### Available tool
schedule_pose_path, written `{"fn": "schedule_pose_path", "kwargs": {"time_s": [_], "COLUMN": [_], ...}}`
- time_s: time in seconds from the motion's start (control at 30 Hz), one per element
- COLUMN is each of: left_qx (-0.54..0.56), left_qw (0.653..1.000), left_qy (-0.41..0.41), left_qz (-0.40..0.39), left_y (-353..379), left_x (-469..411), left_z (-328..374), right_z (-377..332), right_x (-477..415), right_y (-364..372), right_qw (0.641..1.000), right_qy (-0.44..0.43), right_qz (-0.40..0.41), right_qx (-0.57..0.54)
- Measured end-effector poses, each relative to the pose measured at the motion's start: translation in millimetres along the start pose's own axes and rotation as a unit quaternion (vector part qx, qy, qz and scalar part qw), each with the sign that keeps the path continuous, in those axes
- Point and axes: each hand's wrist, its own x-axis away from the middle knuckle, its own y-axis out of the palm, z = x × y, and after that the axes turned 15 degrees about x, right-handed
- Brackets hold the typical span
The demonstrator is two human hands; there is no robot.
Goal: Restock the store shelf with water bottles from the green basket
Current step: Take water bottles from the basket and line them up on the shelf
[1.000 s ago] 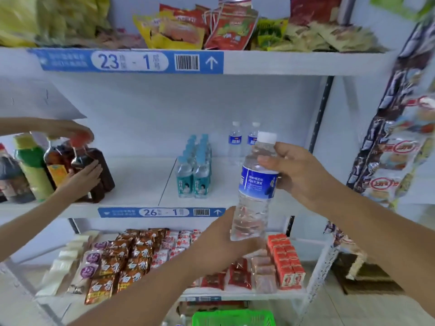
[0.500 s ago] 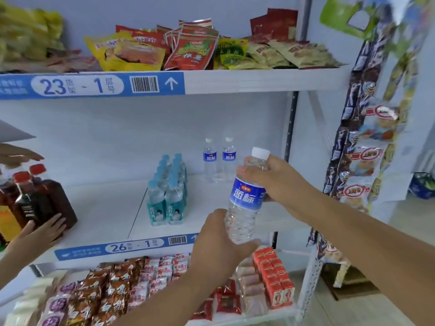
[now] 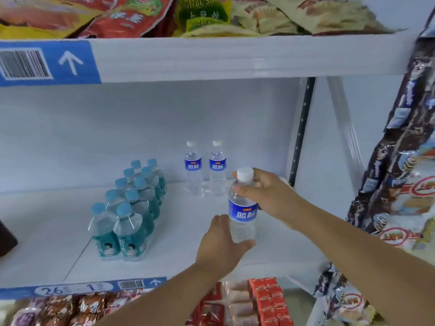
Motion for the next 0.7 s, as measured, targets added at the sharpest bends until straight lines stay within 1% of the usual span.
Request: {"fn": "schedule_pose_path", "kwargs": {"time_s": [0.13, 0.23, 0.37, 0.6, 0.7], "left_qx": [-0.010, -0.018, -0.033, -0.016, -0.037], "left_qw": [0.999, 0.998, 0.998, 0.998, 0.997], "left_qy": [-0.043, -0.046, -0.038, -0.039, -0.040], "left_qz": [0.025, 0.027, 0.034, 0.046, 0.051], "left_y": [32.0, 50.0, 62.4, 80.0, 83.5], "left_x": [-50.2, -79.1, -128.0, -194.9, -216.3], "left_z": [-18.1, -32.1, -40.2, -50.9, -54.4], "right_z": [30.2, 45.4, 53.6, 70.2, 76.1], "right_x": [-48.3, -77.6, -119.8, -186.8, -208.2], "right_y": [-4.9, -9.3, -20.2, -27.2, -30.0], "right_qw": [0.998, 0.994, 0.992, 0.985, 0.984], "right_qy": [0.043, 0.085, 0.098, 0.131, 0.137], "right_qz": [0.005, 0.000, 0.025, 0.064, 0.076], "right_qx": [0.041, 0.068, 0.080, 0.092, 0.084]}}
